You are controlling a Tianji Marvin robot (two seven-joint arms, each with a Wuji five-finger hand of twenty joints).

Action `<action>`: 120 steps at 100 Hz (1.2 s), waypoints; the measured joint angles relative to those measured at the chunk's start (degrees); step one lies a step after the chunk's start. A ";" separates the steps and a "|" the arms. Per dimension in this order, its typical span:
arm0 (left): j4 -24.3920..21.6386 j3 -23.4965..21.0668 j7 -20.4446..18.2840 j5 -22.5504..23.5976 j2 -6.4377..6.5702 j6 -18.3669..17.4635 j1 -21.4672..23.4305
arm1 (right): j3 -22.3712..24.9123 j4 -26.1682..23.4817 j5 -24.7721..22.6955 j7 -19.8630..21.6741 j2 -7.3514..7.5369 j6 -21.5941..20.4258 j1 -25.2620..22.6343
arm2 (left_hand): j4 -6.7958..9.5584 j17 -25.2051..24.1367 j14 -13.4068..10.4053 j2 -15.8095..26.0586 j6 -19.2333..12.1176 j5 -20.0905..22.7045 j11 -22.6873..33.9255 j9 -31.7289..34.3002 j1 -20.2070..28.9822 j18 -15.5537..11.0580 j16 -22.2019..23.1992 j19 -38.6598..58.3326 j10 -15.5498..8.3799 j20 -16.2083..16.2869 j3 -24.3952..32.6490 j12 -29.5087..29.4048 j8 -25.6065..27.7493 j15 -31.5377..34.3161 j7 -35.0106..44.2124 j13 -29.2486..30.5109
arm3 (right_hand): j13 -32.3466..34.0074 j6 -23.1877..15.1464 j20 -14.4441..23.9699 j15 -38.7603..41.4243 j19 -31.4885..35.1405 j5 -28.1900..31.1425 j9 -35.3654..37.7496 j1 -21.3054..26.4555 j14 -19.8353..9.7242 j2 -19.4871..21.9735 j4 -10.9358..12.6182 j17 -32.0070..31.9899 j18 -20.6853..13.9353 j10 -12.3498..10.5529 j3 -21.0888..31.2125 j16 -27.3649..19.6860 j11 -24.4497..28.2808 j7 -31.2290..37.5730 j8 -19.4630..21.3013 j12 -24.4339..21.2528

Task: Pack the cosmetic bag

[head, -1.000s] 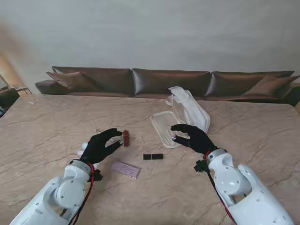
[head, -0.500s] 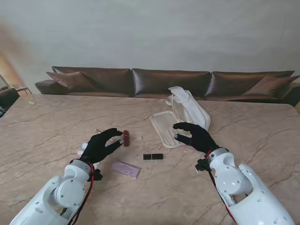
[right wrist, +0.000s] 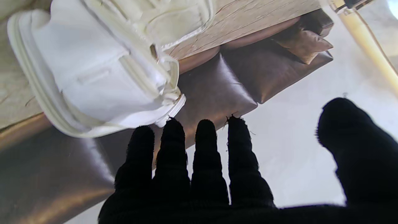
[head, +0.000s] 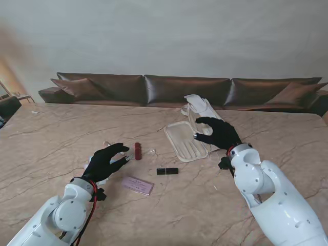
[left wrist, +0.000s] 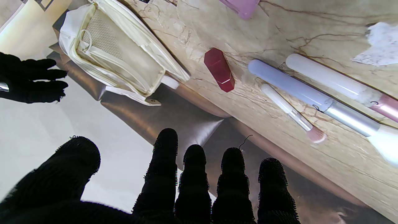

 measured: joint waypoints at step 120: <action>3.42 -3.66 0.30 -1.55 0.11 -1.96 2.87 | -23.46 30.42 6.13 4.01 -2.06 25.35 31.61 | 0.01 0.00 -0.08 0.00 0.00 0.00 -0.01 0.00 0.00 0.97 0.00 -0.03 -0.12 1.20 -0.09 0.00 0.02 -0.45 0.00 -0.02 | -22.73 16.48 11.05 -6.04 -18.39 -12.79 -18.84 -0.75 7.03 -3.57 -1.02 -14.21 3.82 11.93 -7.58 -3.04 -22.18 -30.48 -24.04 -13.17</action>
